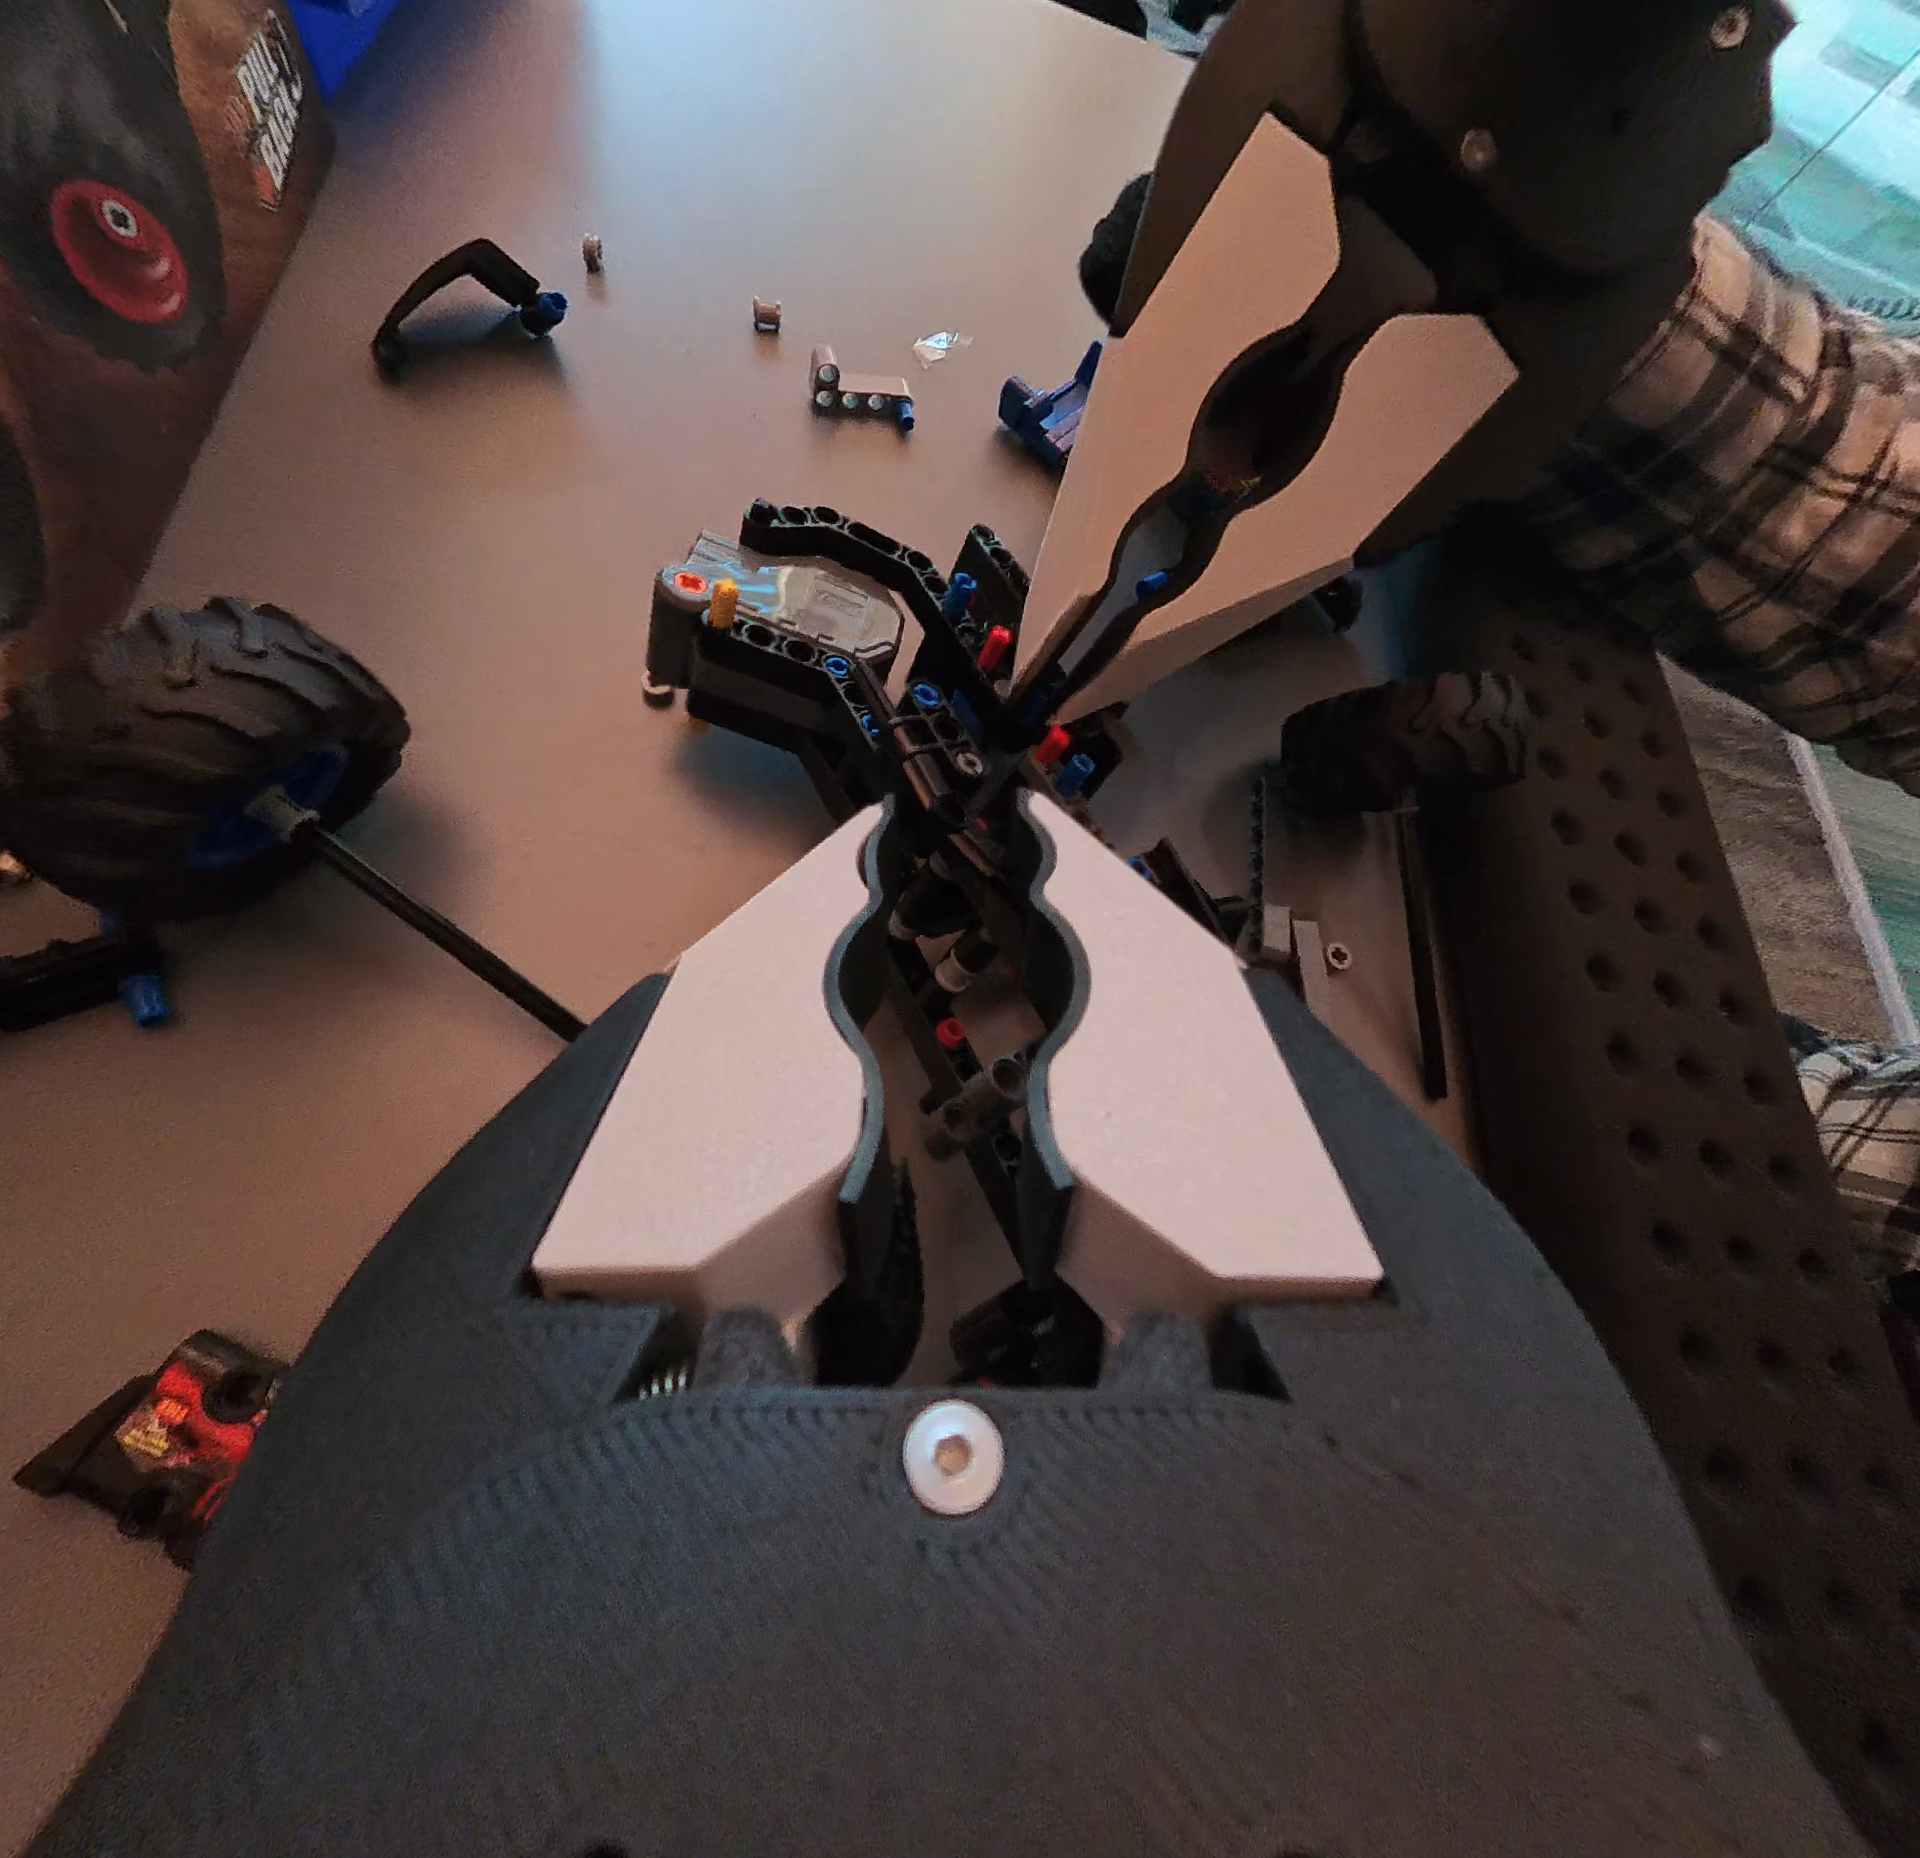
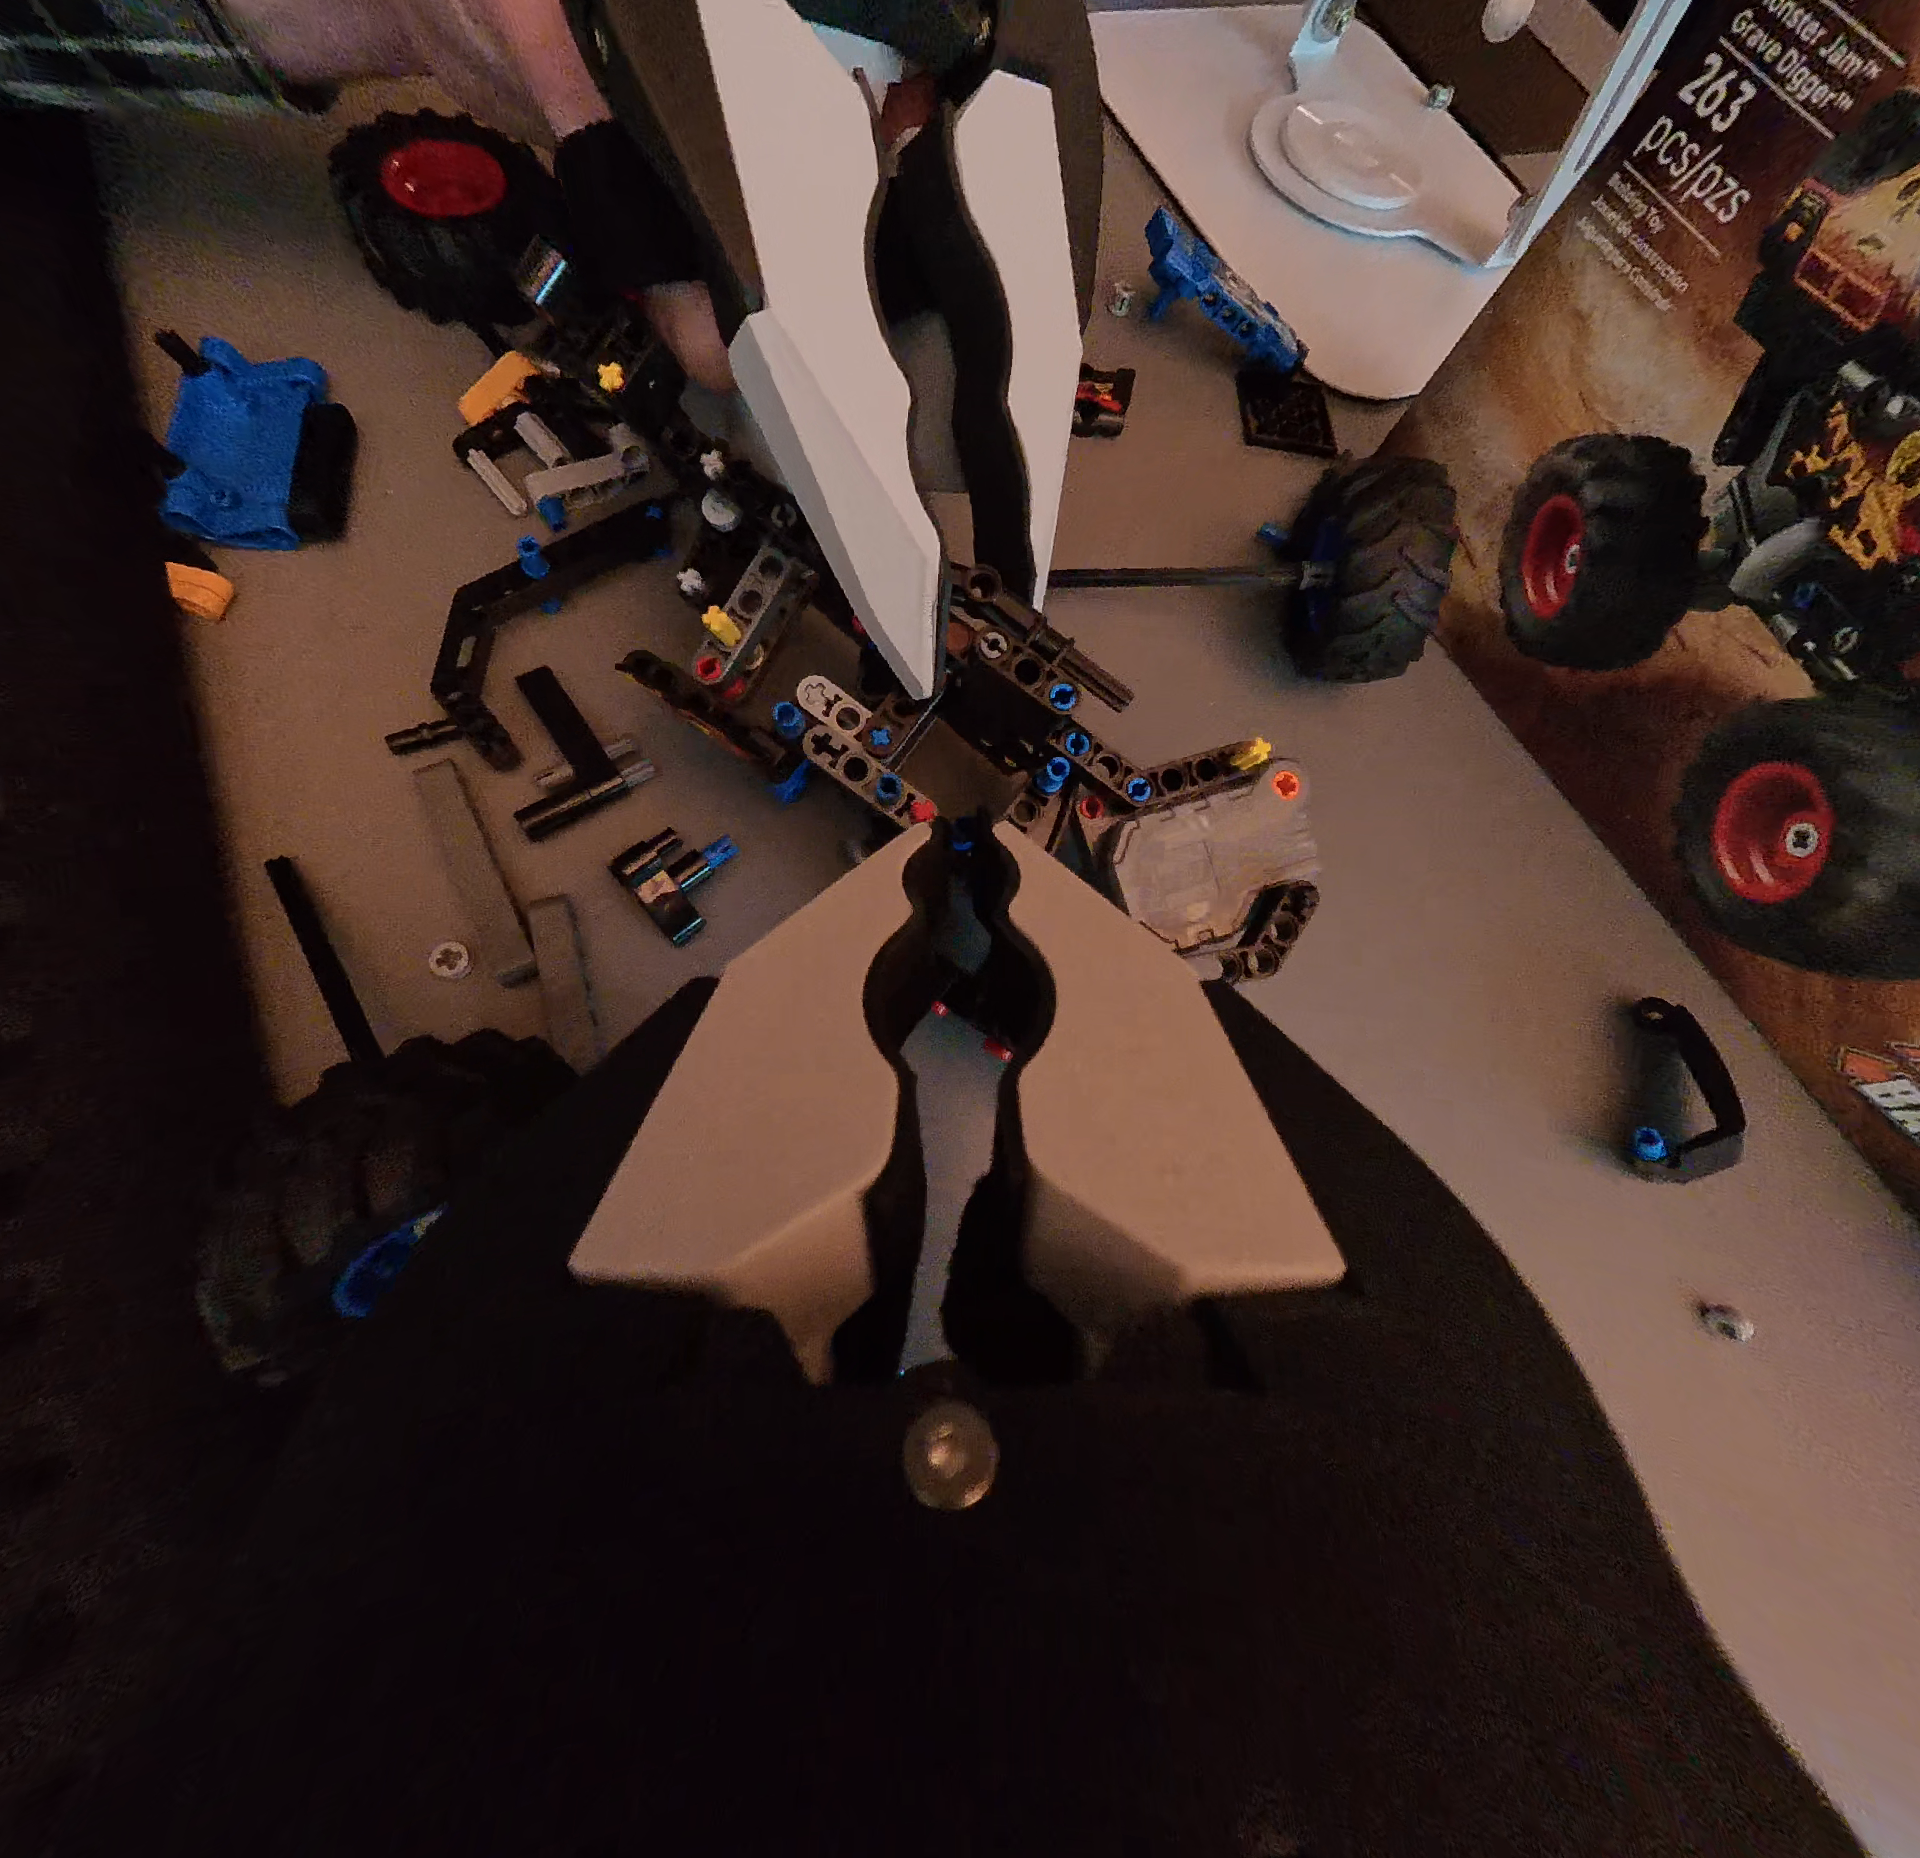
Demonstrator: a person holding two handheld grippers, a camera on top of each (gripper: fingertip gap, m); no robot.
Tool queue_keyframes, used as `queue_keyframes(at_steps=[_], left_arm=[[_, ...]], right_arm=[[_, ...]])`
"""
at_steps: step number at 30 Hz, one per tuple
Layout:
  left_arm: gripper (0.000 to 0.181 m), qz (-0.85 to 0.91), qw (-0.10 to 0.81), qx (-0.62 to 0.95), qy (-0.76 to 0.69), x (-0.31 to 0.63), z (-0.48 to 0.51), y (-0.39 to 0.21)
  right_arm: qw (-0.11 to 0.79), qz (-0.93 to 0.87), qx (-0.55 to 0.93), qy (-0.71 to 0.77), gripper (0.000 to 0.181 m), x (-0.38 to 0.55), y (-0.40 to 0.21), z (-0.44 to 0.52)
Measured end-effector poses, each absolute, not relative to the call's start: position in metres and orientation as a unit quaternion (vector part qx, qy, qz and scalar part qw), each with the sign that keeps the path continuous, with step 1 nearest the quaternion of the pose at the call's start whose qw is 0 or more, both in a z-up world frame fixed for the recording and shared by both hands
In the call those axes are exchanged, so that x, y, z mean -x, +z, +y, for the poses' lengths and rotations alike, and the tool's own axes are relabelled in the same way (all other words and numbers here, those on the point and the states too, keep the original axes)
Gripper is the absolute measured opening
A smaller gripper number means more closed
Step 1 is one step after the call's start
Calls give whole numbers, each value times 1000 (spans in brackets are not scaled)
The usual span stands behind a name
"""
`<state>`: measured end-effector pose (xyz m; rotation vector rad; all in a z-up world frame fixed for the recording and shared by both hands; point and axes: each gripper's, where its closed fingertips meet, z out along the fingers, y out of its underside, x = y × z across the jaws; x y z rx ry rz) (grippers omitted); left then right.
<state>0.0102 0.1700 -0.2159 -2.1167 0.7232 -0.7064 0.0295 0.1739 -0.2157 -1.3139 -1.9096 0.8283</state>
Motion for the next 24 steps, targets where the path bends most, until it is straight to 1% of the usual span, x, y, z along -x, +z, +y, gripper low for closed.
queue_keyframes(at_steps=[2, 4, 6, 7, 8, 10, 12, 14, 15, 16, 18, 23, 24], left_arm=[[17, 293, 383, 829, -284, -14, 166, -217], [16, 294, 379, 830, -285, -14, 166, -218], [16, 262, 399, 843, -249, 6, 181, -219], [17, 257, 403, 843, -248, 12, 182, -219], [17, 263, 401, 838, -259, 9, 179, -218], [17, 279, 393, 828, -286, -4, 172, -218], [16, 288, 387, 832, -272, -5, 173, -218], [16, 282, 392, 828, -286, -7, 172, -217], [17, 282, 391, 826, -292, -7, 171, -217], [17, 284, 389, 826, -292, -7, 170, -217], [17, 283, 387, 826, -297, -7, 170, -217], [17, 292, 386, 824, -294, -8, 169, -217], [17, 295, 385, 823, -296, -9, 168, -217]], right_arm=[[330, -731, 505, 320, 0, -33, -214, 169], [323, -711, 512, 358, 0, -36, -210, 167], [343, -640, 491, 482, 0, -40, -159, 163], [358, -631, 514, 458, 0, -44, -162, 180], [355, -642, 535, 419, 0, -48, -179, 190], [309, -673, 531, 412, 2, -49, -198, 172], [272, -710, 519, 391, 3, -45, -216, 153], [285, -735, 511, 344, 28, -39, -227, 154], [289, -734, 510, 342, 27, -36, -226, 155], [289, -733, 513, 341, 22, -35, -224, 157], [299, -729, 514, 339, 0, -30, -221, 166], [282, -738, 501, 353, 2, -32, -217, 168], [290, -733, 499, 360, 8, -32, -212, 170]])
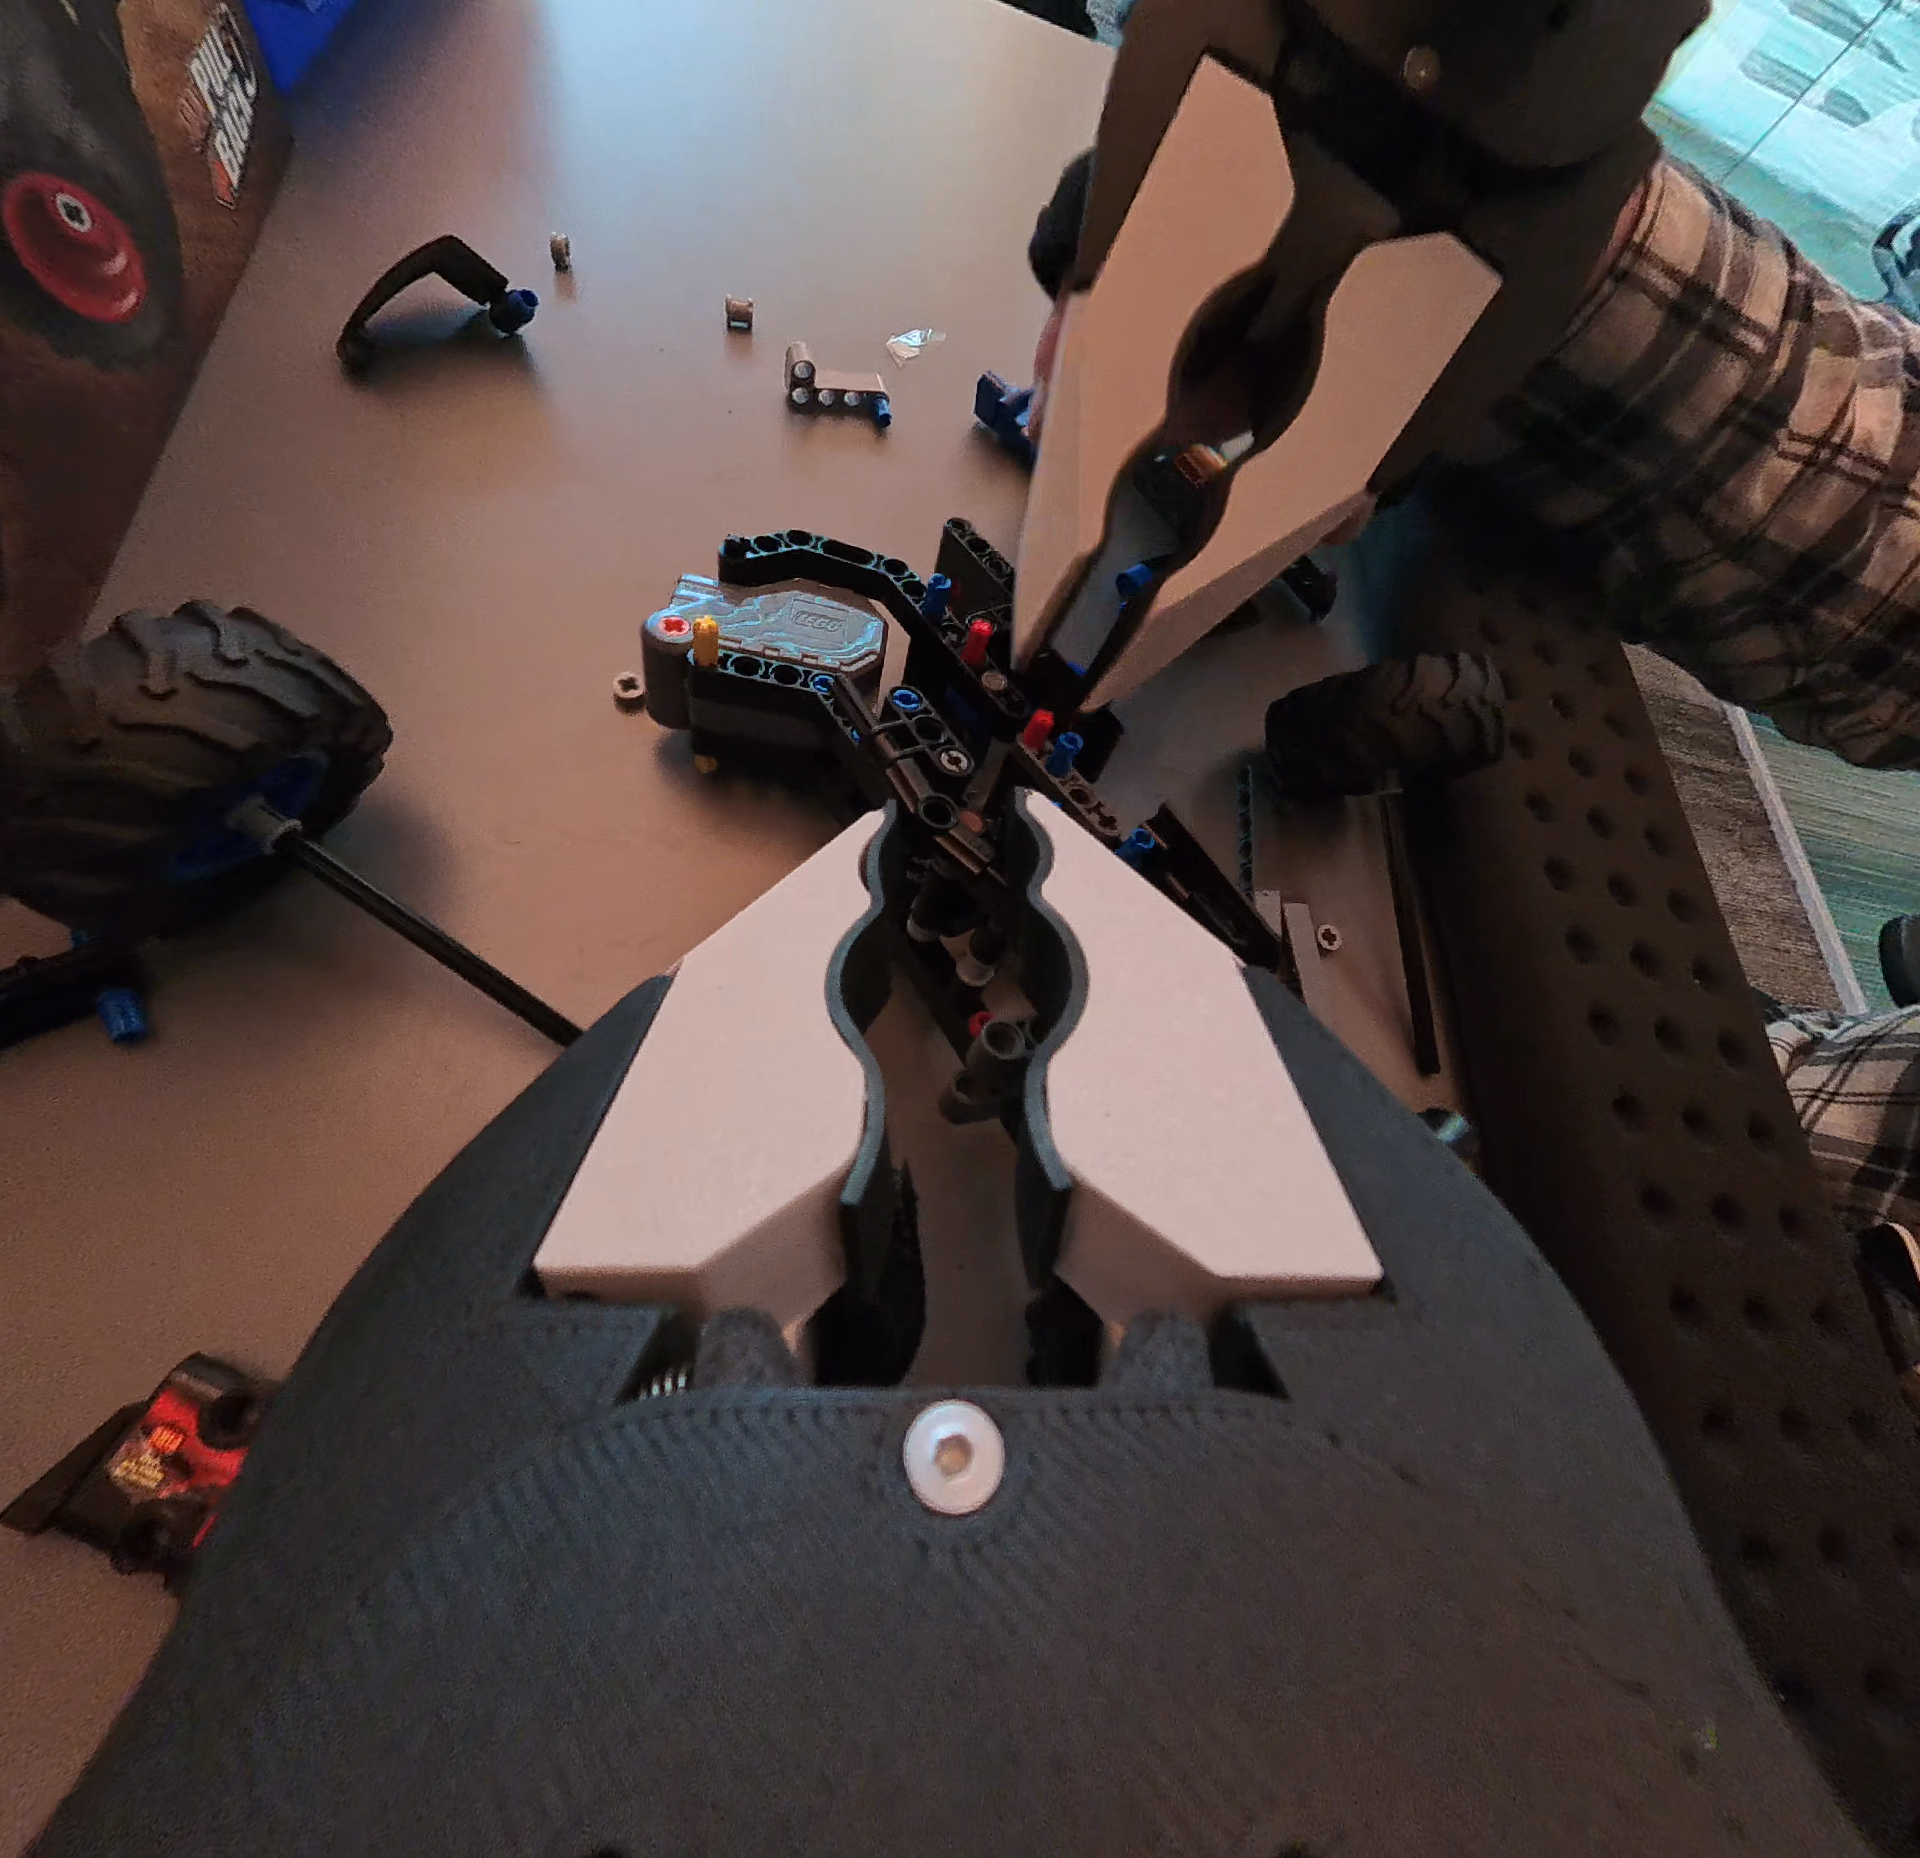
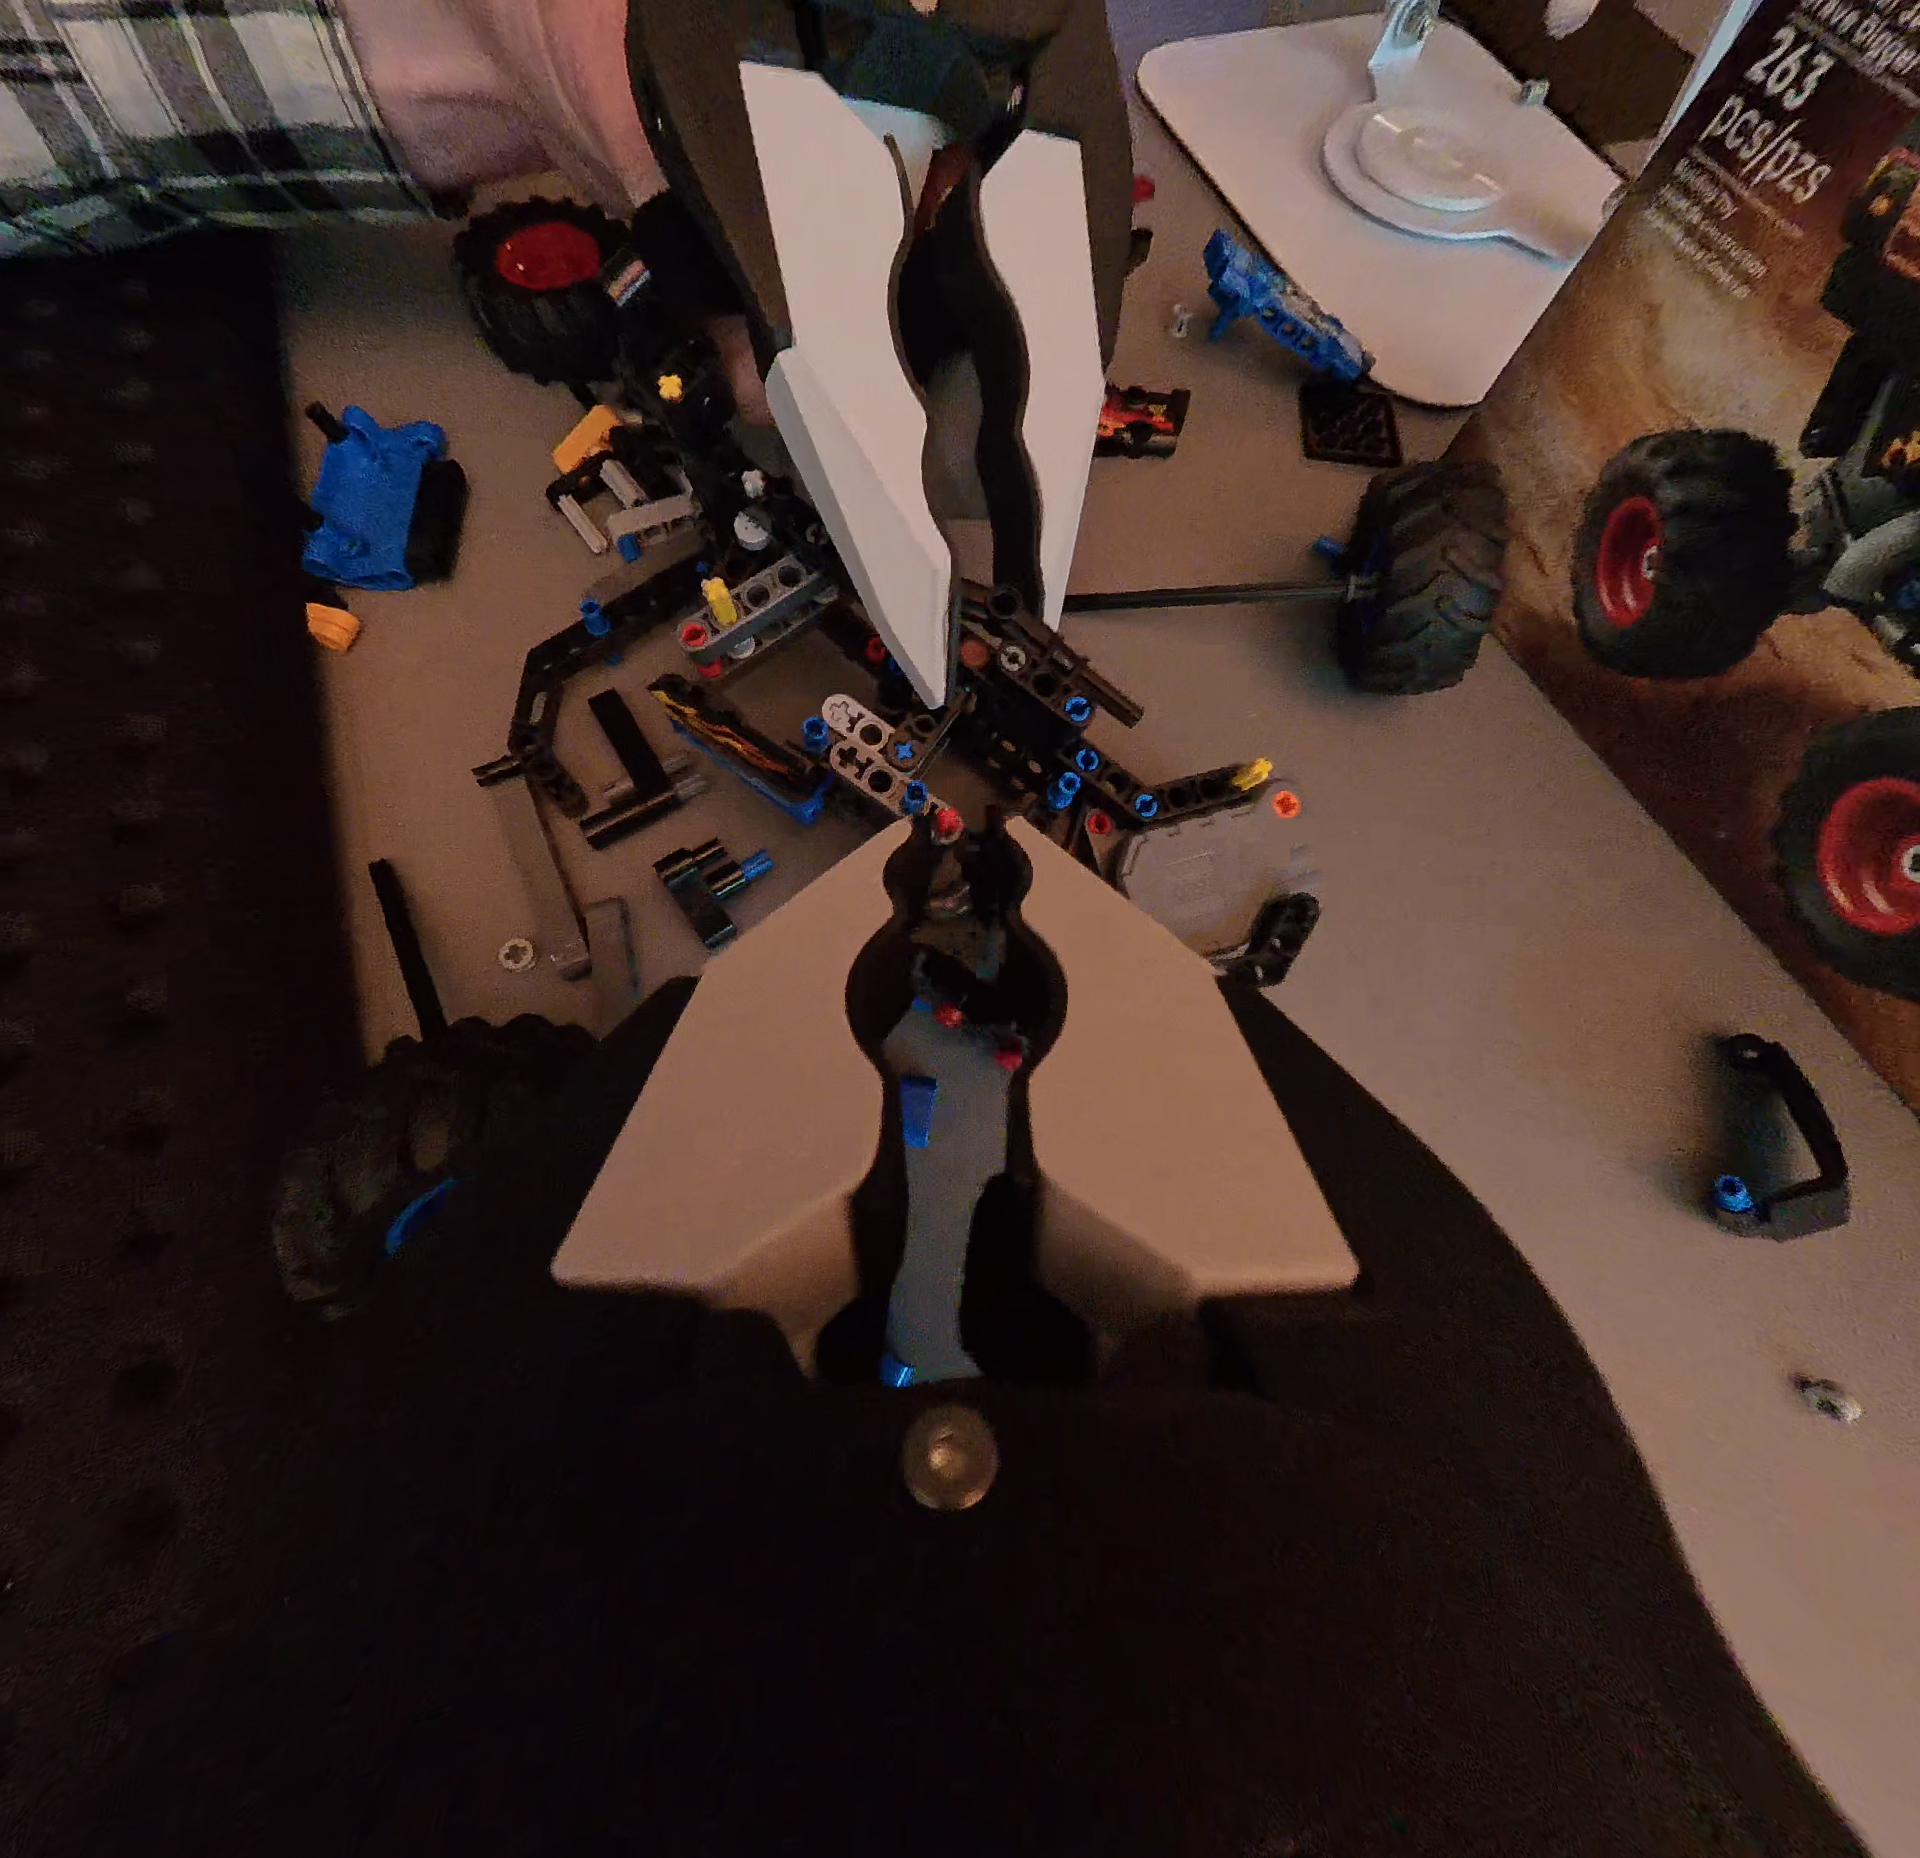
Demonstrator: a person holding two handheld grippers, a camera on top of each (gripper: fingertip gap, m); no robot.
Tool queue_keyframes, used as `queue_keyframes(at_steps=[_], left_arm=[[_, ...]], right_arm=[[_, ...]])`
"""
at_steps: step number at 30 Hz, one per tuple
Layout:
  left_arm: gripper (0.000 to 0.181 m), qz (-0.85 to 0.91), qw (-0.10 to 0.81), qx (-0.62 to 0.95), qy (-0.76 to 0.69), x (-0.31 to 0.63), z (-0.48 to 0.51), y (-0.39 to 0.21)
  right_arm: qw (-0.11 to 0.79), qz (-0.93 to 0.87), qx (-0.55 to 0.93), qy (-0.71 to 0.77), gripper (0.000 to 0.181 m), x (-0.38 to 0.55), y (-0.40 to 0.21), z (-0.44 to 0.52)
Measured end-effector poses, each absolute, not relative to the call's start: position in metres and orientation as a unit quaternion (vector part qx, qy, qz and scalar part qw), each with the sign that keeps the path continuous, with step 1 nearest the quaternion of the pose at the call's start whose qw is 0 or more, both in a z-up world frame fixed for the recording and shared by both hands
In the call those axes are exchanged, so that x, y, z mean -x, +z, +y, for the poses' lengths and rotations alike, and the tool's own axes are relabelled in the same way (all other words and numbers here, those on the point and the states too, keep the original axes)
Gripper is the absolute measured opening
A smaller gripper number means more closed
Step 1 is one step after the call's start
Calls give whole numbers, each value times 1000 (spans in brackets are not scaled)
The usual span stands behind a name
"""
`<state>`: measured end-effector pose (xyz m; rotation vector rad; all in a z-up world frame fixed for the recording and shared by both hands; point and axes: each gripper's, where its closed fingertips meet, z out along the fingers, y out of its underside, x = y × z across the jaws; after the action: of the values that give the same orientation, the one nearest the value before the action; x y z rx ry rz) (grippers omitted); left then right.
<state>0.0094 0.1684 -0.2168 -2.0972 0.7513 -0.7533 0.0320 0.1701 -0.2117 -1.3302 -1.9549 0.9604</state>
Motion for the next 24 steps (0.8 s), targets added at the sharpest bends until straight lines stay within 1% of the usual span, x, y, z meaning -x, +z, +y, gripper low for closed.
queue_keyframes(at_steps=[2, 5, 6, 7, 16, 24], left_arm=[[17, 300, 382, 821, -298, -11, 167, -217], [17, 302, 382, 821, -297, -11, 167, -217], [17, 301, 382, 821, -299, -11, 167, -217], [17, 300, 382, 821, -301, -11, 167, -217], [17, 312, 379, 818, -301, -14, 164, -218], [16, 319, 391, 808, -304, -16, 163, -216]], right_arm=[[295, -741, 489, 353, 12, -31, -210, 170], [273, -761, 479, 342, 12, -29, -220, 165], [271, -763, 475, 345, 10, -29, -220, 165], [271, -762, 469, 354, 0, -29, -218, 163], [291, -767, 448, 355, 0, -31, -213, 155], [308, -727, 465, 401, 0, -34, -199, 156]])
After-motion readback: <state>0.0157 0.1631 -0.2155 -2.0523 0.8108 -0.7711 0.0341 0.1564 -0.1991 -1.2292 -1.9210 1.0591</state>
